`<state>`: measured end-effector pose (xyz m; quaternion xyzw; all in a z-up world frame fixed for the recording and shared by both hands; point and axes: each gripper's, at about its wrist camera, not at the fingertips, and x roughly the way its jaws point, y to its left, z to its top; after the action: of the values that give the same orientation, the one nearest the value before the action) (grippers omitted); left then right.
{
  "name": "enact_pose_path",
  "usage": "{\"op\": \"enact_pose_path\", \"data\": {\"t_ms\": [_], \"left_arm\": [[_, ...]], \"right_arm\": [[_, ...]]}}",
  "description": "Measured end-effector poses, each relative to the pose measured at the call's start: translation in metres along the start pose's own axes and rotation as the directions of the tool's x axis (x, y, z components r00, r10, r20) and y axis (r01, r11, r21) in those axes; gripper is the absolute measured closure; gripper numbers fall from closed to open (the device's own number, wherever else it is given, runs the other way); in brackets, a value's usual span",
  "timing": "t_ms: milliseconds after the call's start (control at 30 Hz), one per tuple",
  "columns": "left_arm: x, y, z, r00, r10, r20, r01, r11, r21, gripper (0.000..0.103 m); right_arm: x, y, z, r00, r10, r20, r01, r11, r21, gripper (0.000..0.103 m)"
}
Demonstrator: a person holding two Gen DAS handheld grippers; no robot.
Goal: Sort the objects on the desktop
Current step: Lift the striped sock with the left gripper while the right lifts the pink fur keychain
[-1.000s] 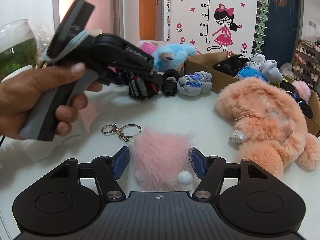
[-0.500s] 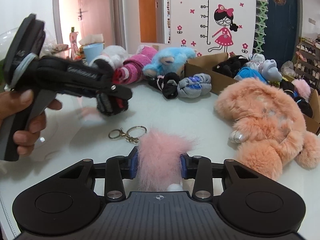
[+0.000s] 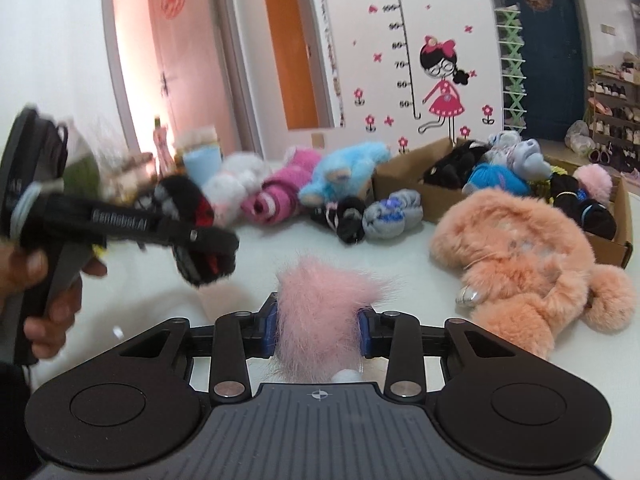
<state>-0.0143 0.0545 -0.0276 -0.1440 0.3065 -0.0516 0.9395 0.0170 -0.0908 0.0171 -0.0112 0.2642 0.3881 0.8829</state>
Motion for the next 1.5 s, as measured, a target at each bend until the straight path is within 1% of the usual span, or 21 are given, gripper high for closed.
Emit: {"op": "enact_pose_path", "data": {"t_ms": [200,400,700,867,1133,1300,1400,1500], "left_arm": [[-0.01,-0.01,0.0,1.0,-0.015,0.002,0.014,0.999,0.036,0.064],[-0.011,-0.02,0.002,1.0,-0.016,-0.009,0.016,0.996,0.085,0.064],[-0.001,-0.031,0.01,1.0,-0.022,-0.002,0.022,0.992,0.125,0.064],[0.0,-0.036,0.007,1.0,-0.019,-0.006,0.02,0.988,0.151,0.064],[-0.001,-0.042,0.009,0.999,-0.043,-0.011,0.044,0.984,0.173,0.064],[0.006,-0.05,0.024,0.998,-0.059,-0.015,0.061,0.977,0.205,0.064],[0.014,-0.056,0.042,0.997,-0.074,-0.009,0.075,0.973,0.219,0.064],[0.03,-0.062,0.067,0.997,-0.082,-0.002,0.08,0.969,0.232,0.064]], "right_arm": [[-0.015,-0.005,0.009,0.997,0.03,0.071,-0.036,0.996,0.085,0.06],[-0.029,-0.019,0.014,0.991,0.039,0.13,-0.061,0.983,0.176,0.06],[-0.046,-0.046,0.02,0.982,-0.008,0.19,-0.041,0.966,0.254,0.06],[-0.059,-0.06,0.023,0.972,-0.022,0.233,-0.05,0.953,0.298,0.06],[-0.08,-0.089,0.035,0.953,-0.064,0.298,-0.05,0.932,0.358,0.06],[-0.085,-0.109,0.049,0.944,-0.097,0.317,-0.026,0.931,0.365,0.06],[-0.083,-0.12,0.062,0.941,-0.119,0.317,-0.001,0.935,0.353,0.06],[-0.081,-0.135,0.075,0.939,-0.142,0.312,0.027,0.938,0.345,0.06]]}}
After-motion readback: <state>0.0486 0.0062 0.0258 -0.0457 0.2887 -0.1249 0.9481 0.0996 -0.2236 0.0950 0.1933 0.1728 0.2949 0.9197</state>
